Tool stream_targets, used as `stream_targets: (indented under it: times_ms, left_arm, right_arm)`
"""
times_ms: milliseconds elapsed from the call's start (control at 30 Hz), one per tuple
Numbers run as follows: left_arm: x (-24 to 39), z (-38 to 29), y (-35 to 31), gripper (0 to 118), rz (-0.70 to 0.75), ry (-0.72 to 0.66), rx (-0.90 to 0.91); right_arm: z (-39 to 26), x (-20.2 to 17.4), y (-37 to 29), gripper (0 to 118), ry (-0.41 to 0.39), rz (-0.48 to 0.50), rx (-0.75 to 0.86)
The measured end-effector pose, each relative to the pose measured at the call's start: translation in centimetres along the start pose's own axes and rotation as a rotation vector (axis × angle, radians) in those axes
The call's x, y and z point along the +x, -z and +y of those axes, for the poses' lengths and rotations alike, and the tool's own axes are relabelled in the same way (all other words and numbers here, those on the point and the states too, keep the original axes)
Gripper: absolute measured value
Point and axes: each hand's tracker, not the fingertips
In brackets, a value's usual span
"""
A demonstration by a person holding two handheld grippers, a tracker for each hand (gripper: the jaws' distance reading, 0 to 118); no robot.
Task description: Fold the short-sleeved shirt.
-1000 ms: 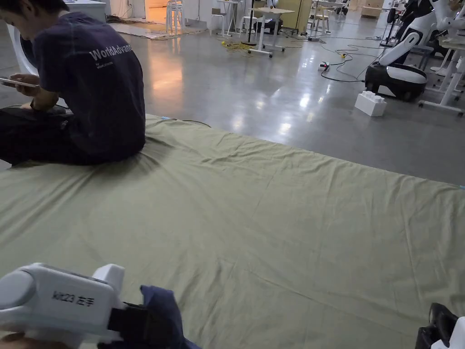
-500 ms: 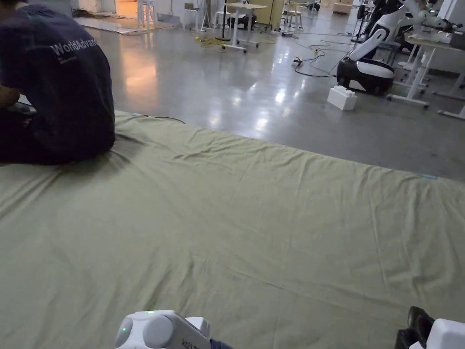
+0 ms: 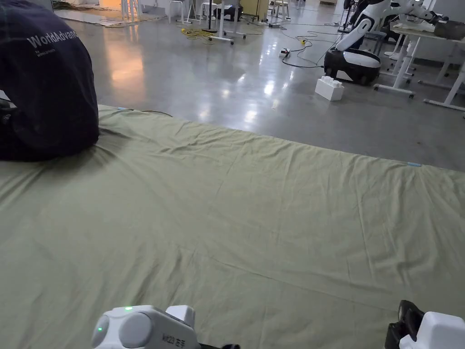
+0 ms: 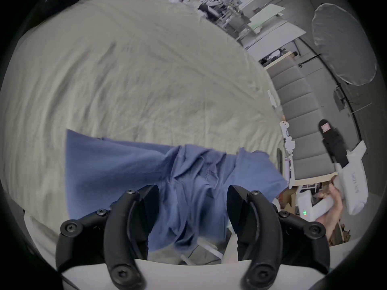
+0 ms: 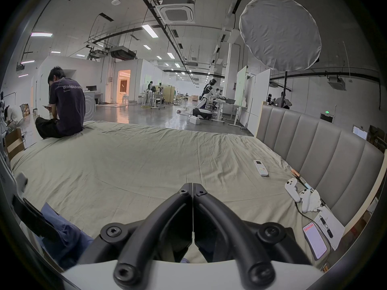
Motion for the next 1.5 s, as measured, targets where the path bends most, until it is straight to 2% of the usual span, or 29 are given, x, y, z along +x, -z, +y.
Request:
stream_targets:
  times_ms: [133,200,267,333,433,467,667,800,967,1033,1167,1233,1367,1500]
  left_arm:
    - [-0.5,0.0,-2.6,64,-0.012,-0.008,0.068]
    - [-0.6,-0.2,-2.7,49,0.006,0.005,0.093]
    - [-0.7,-0.5,-1.7,45,0.055,0.014,0.074]
    - [-0.5,-0.9,-0.1,24,0.068,0.017,0.043]
    - [0.0,-2.1,2.3,20,0.037,0.020,-0.031]
    - [0.3,-2.5,3.0,15,0.017,0.025,-0.057]
    - [2.2,-4.1,6.1,15,-0.039,0.054,-0.069]
    - [3.4,-4.5,7.2,15,-0.008,0.162,-0.031]
    - [3.2,-4.5,7.5,15,0.004,0.167,-0.032]
    - [2.9,-4.1,6.5,18,-0.023,0.154,-0.038]
    - [1.5,-2.9,2.2,76,-0.137,0.135,0.038]
    - [-0.3,-1.9,-0.6,78,-0.156,0.097,0.081]
    - [-5.2,-0.4,-4.9,78,-0.100,0.069,0.186]
    - [-10.2,0.0,-6.7,78,-0.049,0.052,0.199]
  right_arm:
    - [-0.1,0.2,0.0,1,0.006,-0.001,-0.001]
    - [-0.2,0.2,0.0,1,0.007,-0.001,-0.006]
    - [-0.3,0.1,0.0,1,0.015,0.003,-0.011]
    - [-0.5,0.0,0.0,1,0.017,0.004,-0.014]
    - [-0.7,-0.1,0.1,1,0.019,0.008,-0.022]
    - [-0.8,-0.1,0.0,1,0.018,0.009,-0.023]
    - [-1.0,-0.1,0.1,1,0.012,0.008,-0.031]
    - [-1.0,0.0,0.1,1,0.011,0.008,-0.032]
    - [-1.0,-0.1,0.2,1,0.007,0.014,-0.033]
    - [-0.9,-0.2,0.2,1,0.007,0.014,-0.033]
    - [-0.4,-0.2,0.2,1,0.006,0.019,-0.026]
    - [0.0,-0.2,0.2,1,0.005,0.020,-0.016]
    - [0.5,-0.4,0.1,1,0.001,0.022,0.009]
    - [0.9,-0.6,0.1,1,0.008,0.023,0.018]
